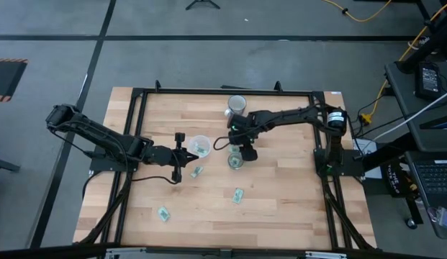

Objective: Pick and place Stevia / Truvia into bins
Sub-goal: Put the stevia packet into the transparent container

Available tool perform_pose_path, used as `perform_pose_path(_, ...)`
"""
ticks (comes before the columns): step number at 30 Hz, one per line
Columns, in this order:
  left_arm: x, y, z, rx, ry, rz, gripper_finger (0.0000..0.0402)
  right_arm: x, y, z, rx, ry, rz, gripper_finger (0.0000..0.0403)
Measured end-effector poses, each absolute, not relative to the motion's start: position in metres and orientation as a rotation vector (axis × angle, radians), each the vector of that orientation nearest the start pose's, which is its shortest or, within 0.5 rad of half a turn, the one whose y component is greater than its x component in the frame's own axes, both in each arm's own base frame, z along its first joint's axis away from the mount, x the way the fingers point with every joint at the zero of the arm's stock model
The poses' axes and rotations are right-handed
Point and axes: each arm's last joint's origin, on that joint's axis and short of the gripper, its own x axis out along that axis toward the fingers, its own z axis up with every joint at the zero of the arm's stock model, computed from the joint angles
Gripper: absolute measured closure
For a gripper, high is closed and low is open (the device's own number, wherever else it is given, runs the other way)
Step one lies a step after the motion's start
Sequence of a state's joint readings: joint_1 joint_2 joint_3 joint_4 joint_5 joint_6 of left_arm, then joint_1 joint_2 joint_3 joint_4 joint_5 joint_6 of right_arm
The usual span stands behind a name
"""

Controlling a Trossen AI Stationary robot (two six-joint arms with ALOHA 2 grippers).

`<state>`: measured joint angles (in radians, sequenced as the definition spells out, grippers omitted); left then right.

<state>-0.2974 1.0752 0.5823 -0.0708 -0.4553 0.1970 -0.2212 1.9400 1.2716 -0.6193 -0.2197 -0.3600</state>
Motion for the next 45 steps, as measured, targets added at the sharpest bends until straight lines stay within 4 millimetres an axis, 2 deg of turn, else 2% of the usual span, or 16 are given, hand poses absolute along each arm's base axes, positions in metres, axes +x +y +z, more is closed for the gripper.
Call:
perform_pose_path(5,0.212,-0.052,0.223,0.399,0.540,0.102,0.0396,0.367,-0.069,0.153,-0.079,1.207,0.261,0.0225)
perform_pose_path(18,0.212,-0.052,0.223,0.399,0.540,0.102,0.0396,0.369,-0.070,0.154,-0.133,1.181,0.283,0.0225)
perform_pose_path(26,0.212,-0.052,0.223,0.399,0.540,0.102,0.0396,0.360,-0.071,0.138,-0.153,1.196,0.254,0.0225)
perform_pose_path(36,0.212,-0.052,0.223,0.399,0.540,0.102,0.0396,0.360,-0.071,0.135,-0.161,1.182,0.244,0.0226)
perform_pose_path(40,0.212,-0.052,0.223,0.399,0.540,0.102,0.0396,0.360,-0.071,0.135,-0.159,1.188,0.243,0.0245)
perform_pose_path(45,0.212,-0.052,0.223,0.399,0.540,0.102,0.0396,0.359,-0.071,0.135,-0.162,1.200,0.234,0.0306)
